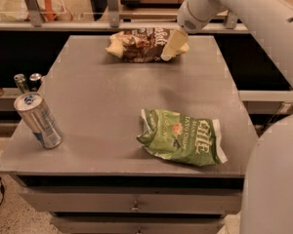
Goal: Move brown chip bag near green jalapeno chip bag
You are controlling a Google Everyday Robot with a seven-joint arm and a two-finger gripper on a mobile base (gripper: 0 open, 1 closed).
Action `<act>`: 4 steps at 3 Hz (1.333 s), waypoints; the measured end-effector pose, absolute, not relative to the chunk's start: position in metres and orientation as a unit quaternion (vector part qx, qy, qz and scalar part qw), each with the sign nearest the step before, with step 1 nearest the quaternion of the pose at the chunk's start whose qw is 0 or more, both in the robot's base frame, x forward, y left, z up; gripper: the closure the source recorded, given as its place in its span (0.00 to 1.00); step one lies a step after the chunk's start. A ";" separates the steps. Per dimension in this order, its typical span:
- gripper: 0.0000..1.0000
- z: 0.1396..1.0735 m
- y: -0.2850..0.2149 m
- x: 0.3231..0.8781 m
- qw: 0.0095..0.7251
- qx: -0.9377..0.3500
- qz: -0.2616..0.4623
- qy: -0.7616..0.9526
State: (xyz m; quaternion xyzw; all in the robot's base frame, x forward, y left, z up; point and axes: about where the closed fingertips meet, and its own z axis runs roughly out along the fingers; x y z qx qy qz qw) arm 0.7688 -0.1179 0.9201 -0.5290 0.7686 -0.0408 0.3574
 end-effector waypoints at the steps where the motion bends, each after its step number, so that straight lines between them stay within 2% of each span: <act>1: 0.00 0.895 -0.117 0.785 0.346 -0.513 -0.026 0.785; 2: 0.00 0.878 -0.117 0.799 0.340 -0.497 -0.017 0.798; 3: 0.18 0.867 -0.114 0.811 0.339 -0.487 -0.011 0.805; 4: 0.41 0.871 -0.114 0.817 0.345 -0.481 -0.010 0.806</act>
Offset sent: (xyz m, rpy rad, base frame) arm 0.0489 -0.0042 -0.0558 0.0711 0.0928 -0.1147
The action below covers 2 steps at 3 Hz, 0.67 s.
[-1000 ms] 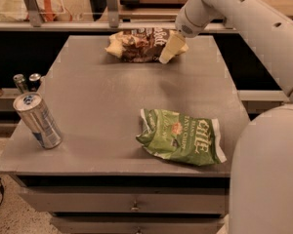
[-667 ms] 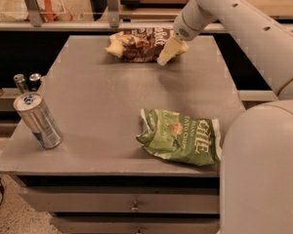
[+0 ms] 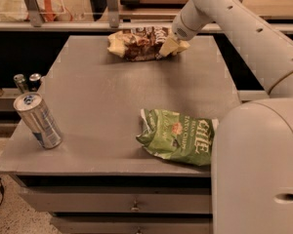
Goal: Move brown chip bag near green jalapeno chip bag
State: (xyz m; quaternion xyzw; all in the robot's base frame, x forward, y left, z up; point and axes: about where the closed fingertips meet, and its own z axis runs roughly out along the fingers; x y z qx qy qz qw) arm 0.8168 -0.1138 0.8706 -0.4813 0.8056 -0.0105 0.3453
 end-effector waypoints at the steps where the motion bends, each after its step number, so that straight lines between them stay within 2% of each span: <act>1: 0.64 0.882 -0.113 0.817 0.355 -0.480 -0.012 0.802; 2: 0.87 0.895 -0.113 0.815 0.364 -0.476 -0.017 0.801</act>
Offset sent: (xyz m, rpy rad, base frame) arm -0.0089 -0.0043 0.0478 0.0175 -0.0751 -0.0215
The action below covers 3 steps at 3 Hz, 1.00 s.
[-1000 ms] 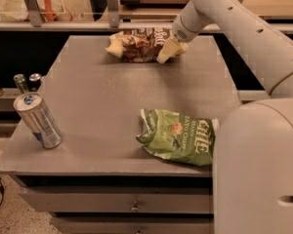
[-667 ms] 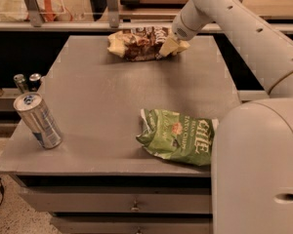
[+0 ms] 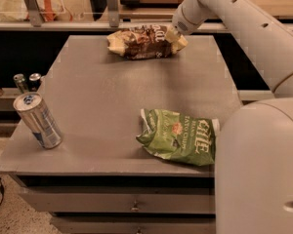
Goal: Move brown chip bag near green jalapeno chip bag
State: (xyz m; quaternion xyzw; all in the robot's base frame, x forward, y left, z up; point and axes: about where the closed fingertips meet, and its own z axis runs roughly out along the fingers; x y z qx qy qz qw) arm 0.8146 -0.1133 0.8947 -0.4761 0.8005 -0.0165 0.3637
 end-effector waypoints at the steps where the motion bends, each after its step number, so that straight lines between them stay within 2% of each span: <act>1: 1.00 0.909 -0.115 0.812 0.374 -0.471 -0.024 0.798; 3: 1.00 0.944 -0.118 0.808 0.402 -0.470 -0.040 0.785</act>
Offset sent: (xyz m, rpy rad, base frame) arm -0.0101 -0.0094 0.0525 0.0019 -0.0965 -0.0262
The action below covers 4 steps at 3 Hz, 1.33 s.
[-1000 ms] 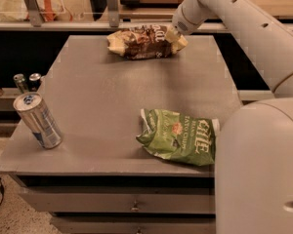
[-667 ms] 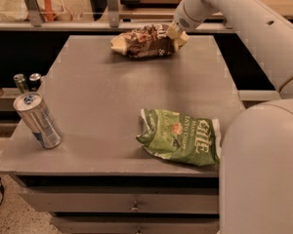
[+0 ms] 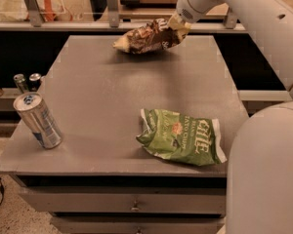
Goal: Move brown chip bag near green jalapeno chip bag
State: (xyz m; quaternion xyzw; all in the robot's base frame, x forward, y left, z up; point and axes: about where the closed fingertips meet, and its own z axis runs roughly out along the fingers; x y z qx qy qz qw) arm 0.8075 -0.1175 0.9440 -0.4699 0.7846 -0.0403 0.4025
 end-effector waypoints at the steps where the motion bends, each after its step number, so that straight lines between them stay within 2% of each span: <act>1: 1.00 0.973 -0.118 0.803 0.423 -0.473 -0.046 0.771; 4: 1.00 1.046 -0.126 0.742 0.455 -0.496 -0.033 0.739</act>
Offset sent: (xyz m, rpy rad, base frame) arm -0.0312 -0.0117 0.0996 0.0234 -0.1422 0.0500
